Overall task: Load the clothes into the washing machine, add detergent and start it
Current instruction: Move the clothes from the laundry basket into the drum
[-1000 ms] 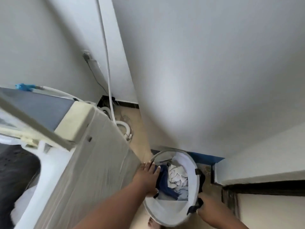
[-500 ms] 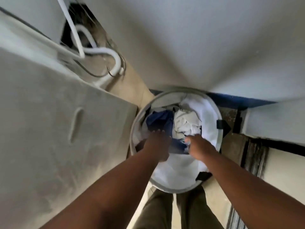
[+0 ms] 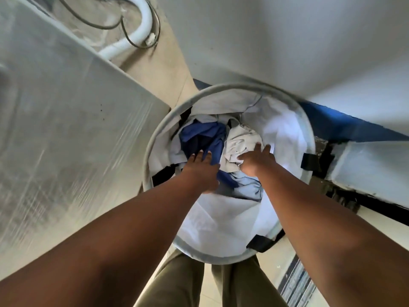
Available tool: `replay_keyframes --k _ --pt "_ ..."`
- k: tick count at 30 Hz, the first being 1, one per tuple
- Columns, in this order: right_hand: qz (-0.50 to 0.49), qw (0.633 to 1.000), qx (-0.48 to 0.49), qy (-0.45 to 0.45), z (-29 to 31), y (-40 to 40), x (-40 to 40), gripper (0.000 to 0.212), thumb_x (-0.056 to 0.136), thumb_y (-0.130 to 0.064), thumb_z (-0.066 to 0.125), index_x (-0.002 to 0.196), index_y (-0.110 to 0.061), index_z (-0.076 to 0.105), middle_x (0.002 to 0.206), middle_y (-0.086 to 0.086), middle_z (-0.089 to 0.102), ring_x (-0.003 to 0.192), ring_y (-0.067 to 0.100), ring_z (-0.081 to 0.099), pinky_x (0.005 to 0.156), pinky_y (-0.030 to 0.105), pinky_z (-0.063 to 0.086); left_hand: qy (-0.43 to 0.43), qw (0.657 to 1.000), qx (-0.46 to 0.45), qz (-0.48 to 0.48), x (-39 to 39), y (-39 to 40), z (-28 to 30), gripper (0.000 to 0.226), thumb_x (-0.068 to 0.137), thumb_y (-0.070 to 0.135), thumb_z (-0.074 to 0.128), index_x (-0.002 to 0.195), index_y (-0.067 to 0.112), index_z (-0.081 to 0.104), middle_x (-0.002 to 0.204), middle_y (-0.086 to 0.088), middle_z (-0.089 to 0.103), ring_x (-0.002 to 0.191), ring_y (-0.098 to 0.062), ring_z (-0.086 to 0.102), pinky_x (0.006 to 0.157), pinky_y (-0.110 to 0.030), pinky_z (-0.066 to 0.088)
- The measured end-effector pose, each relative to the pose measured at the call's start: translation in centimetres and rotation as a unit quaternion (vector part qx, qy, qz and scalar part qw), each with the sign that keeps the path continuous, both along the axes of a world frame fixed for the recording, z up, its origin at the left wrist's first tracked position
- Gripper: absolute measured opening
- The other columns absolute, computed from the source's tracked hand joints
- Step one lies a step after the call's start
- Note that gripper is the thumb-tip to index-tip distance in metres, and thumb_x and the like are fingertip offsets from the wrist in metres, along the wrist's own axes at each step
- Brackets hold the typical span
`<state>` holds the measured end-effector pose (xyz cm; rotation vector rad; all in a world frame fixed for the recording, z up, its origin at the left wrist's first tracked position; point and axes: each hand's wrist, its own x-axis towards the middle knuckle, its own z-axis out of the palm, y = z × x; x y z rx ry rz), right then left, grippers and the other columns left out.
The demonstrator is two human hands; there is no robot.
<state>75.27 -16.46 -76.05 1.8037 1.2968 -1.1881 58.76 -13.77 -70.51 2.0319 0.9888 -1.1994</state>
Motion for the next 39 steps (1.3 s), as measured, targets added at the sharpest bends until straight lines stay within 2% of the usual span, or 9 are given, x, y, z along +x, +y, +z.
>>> replay_keyframes --k 6,12,17,19,21,24,28,35,39 --pt "-0.092 0.986 0.129 0.049 0.4 -1.4 -0.1 0.04 0.092 -0.024 0.049 0.132 -0.018 0.053 0.136 0.01 0.055 0.125 0.031 0.05 0.101 0.036 0.041 0.008 1.0 0.013 -0.013 -0.7 -0.7 0.3 0.064 0.097 0.043 0.039 0.153 0.025 0.014 0.161 -0.009 -0.001 0.147 -0.032 -0.002 0.119 -0.046 0.004" --pt "-0.319 0.906 0.254 0.116 6.6 -2.7 0.3 0.022 0.083 -0.016 0.063 0.103 -0.017 0.073 0.104 0.0 0.072 0.094 0.019 0.064 0.078 0.019 0.044 0.007 0.999 0.03 0.031 -0.3 -0.9 2.6 0.075 0.094 0.045 0.044 0.153 0.018 0.005 0.161 -0.009 0.0 0.147 -0.031 0.0 0.119 -0.045 0.008" --pt "-0.545 0.774 0.24 0.214 13.5 -2.9 -1.8 0.012 0.076 -0.007 0.065 0.079 -0.017 0.058 0.071 -0.001 0.057 0.056 0.013 0.048 0.05 0.022 0.036 -0.1 0.978 0.017 0.182 0.2 -0.6 7.1 0.122 0.075 0.048 0.072 0.149 0.014 -0.018 0.159 -0.009 0.011 0.144 -0.03 0.019 0.114 -0.045 0.026" --pt "-0.612 0.716 0.227 0.247 16.9 -3.0 -2.7 0.02 0.076 -0.009 0.061 0.087 -0.024 0.055 0.081 0.002 0.059 0.062 0.014 0.052 0.055 0.024 0.04 -0.176 0.938 -0.054 0.295 0.5 -0.1 10.0 0.12 0.074 0.033 0.078 0.151 0.017 -0.014 0.152 -0.008 0.029 0.136 -0.029 0.036 0.107 -0.038 0.036" --pt "-0.658 0.667 0.207 0.281 20.5 -3.0 -3.5 0.027 0.079 -0.014 0.06 0.102 -0.028 0.056 0.093 0.003 0.064 0.081 0.02 0.061 0.072 0.031 0.051 -0.221 0.908 -0.088 0.345 0.4 0.3 13.8 0.075 0.087 0.021 0.067 0.148 0.018 0.022 0.134 -0.003 0.05 0.125 -0.023 0.049 0.094 -0.023 0.038" --pt "-0.663 0.657 0.175 0.312 26.0 -3.7 -4.4 0.031 0.083 -0.022 0.068 0.114 -0.023 0.061 0.101 0.003 0.071 0.097 0.025 0.065 0.091 0.04 0.052 -0.25 0.914 -0.054 0.314 -0.5 0.5 19.6 0.032 0.092 0.021 0.055 0.124 0.017 0.056 0.121 -0.001 0.062 0.114 -0.019 0.056 0.088 -0.023 0.039" --pt "-0.663 0.631 0.103 0.389 34.1 -5.6 -5.2 0.054 0.071 -0.038 0.079 0.121 -0.038 0.056 0.115 -0.001 0.07 0.106 0.026 0.064 0.09 0.054 0.051 -0.308 0.896 -0.046 0.316 -2.2 1.3 28.3 0.028 0.084 0.035 0.062 0.11 0.026 0.065 0.113 0.004 0.067 0.107 -0.013 0.06 0.095 -0.03 0.046" --pt "-0.619 0.595 0.162 0.486 48.4 -7.0 -10.5 0.064 0.061 -0.004 0.076 0.121 -0.017 0.06 0.111 0.02 0.07 0.09 0.032 0.069 0.077 0.043 0.055 -0.355 0.899 -0.029 0.254 -8.5 0.5 42.3 0.059 0.064 0.047 0.07 0.12 0.034 0.056 0.114 0.015 0.067 0.106 -0.003 0.062 0.093 -0.028 0.05" --pt "-0.574 0.596 0.237 0.509 55.9 -6.9 -14.3 0.065 0.058 0.001 0.078 0.12 -0.003 0.061 0.111 0.028 0.067 0.098 0.042 0.065 0.086 0.048 0.052 -0.378 0.905 0.031 0.195 -12.4 -0.5 50.4 0.044 0.068 0.017 0.073 0.11 0.022 0.062 0.1 0.011 0.064 0.092 -0.01 0.063 0.074 -0.019 0.05"
